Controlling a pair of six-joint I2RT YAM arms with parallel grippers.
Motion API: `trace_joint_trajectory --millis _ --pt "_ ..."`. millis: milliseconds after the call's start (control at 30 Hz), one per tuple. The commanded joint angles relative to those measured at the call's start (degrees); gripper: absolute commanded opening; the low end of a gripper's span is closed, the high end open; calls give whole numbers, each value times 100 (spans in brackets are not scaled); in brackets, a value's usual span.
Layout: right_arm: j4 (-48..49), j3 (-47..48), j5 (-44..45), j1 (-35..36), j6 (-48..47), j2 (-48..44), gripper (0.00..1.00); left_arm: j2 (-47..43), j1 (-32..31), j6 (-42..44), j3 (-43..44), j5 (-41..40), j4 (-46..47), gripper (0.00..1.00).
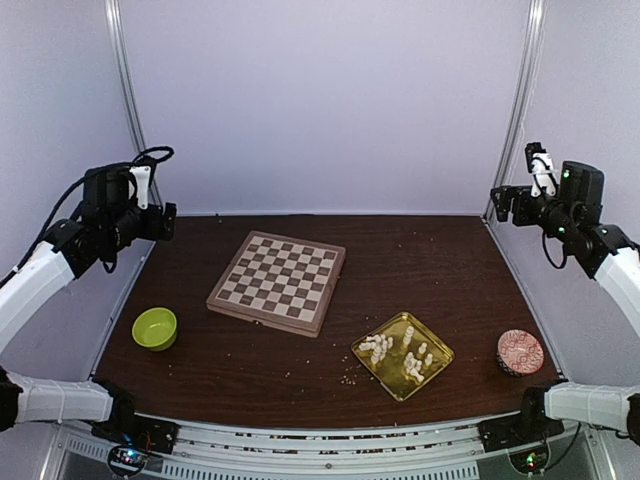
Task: Set up the chess pieces on the board
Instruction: Move the chessboard to the center of the board.
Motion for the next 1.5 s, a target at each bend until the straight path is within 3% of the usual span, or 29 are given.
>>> trace_joint_trajectory --millis 0,133,233,467,700,900,1133,1467 --pt "235 -300 -38 -119 -35 147 100 451 291 -236 -79 537 434 95" --pt "247 -554 -474 -186 -316 259 99 1107 548 -406 172 972 382 93" --pt "149 -600 -660 -58 -492 407 99 1711 718 -576 530 1412 172 85" --pt "-82 -456 -710 867 -887 1017 93 3281 982 -1149 1502 2478 -55 72" --pt "-328 212 -945 2274 -826 2356 95 4879 1111 -1573 2766 3326 -498 76" --pt "-864 1613 -1124 3038 -321 4218 99 5984 1153 -1830 3582 3982 -699 86" --pt "-1588 3234 -1505 3383 283 5808 99 6640 1159 -1910 3713 4811 -766 81" --pt "-2074 4014 -2263 3593 750 6938 100 6616 1019 -1791 2995 4993 -892 77"
